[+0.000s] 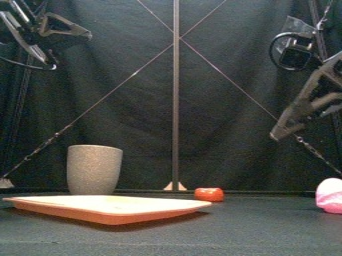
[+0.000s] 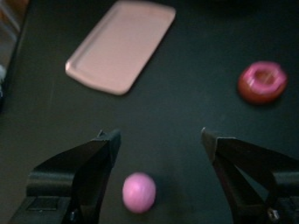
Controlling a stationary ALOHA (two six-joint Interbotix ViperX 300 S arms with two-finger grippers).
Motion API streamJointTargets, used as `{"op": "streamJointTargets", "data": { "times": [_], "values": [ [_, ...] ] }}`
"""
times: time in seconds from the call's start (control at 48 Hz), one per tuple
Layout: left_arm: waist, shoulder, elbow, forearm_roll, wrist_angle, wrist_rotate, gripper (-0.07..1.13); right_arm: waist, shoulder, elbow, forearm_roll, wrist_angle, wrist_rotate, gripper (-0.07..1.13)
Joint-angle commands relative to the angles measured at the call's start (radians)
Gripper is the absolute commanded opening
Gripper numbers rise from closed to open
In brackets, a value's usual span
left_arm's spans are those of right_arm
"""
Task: Pick the pink ball then place it in the grey bowl
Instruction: Pick the pink ball
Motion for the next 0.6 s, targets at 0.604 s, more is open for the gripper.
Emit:
{"op": "streamJointTargets", "data": {
  "times": [0.604],
  "values": [
    [0.014,0.006,-0.008,0.0,-0.011,-0.002,0.03,0.097,0.339,-0.176,0.003,0.334,0.009,1.04]
  ]
}}
